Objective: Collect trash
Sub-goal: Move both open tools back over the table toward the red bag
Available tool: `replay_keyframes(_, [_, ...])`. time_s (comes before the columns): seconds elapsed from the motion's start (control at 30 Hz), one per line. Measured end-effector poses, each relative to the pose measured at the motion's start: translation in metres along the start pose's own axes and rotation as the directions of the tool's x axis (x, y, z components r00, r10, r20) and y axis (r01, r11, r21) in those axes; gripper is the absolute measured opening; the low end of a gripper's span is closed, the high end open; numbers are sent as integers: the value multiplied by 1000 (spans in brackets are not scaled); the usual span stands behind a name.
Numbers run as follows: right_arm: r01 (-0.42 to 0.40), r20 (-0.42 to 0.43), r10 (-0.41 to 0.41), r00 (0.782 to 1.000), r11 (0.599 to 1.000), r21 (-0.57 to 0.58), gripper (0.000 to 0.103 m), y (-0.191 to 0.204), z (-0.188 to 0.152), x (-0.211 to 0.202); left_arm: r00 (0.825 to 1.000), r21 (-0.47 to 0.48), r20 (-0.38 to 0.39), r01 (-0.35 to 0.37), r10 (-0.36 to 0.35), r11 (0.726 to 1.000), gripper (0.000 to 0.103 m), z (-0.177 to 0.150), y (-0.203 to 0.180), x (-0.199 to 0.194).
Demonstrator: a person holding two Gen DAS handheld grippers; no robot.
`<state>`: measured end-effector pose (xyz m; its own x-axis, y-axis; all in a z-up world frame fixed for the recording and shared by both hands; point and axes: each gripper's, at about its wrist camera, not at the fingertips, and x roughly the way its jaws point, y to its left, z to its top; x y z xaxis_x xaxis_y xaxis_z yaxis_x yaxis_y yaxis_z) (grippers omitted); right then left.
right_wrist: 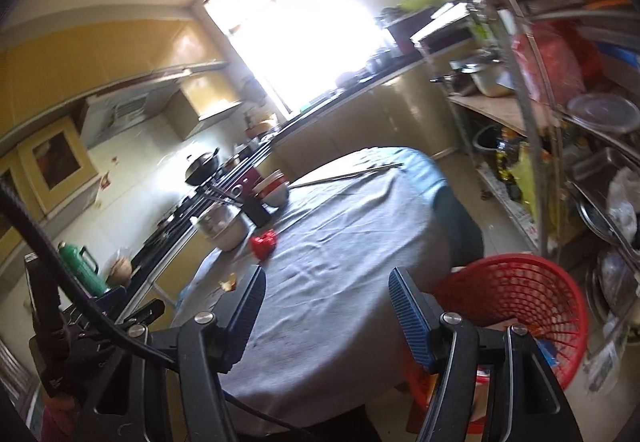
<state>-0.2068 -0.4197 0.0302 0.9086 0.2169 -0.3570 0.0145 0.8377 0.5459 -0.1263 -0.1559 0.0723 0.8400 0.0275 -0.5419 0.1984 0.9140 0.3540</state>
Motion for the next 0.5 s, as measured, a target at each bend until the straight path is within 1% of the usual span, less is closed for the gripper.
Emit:
replay_keyframes(0.07, [-16, -13, 15, 1000, 1000, -26, 69, 14, -2, 6, 1000, -31, -16, -11, 11, 999, 86, -4, 13, 2])
replay_keyframes(0.2, [-46, -46, 43, 998, 996, -82, 69, 43, -5, 20, 998, -62, -13, -54, 53, 997, 86, -9, 32, 2])
replay_keyframes(0.3, [-69, -77, 59, 995, 990, -125, 69, 63, -7, 34, 998, -87, -17, -68, 66, 994, 86, -11, 42, 5])
replay_keyframes(0.43, [-93, -99, 76, 992, 980, -176, 69, 83, -9, 50, 996, -119, -41, -86, 81, 989, 86, -14, 55, 14])
replay_keyframes(0.5, [-101, -108, 82, 991, 978, -183, 69, 89, -9, 57, 994, -134, -54, -99, 92, 986, 86, -16, 61, 20])
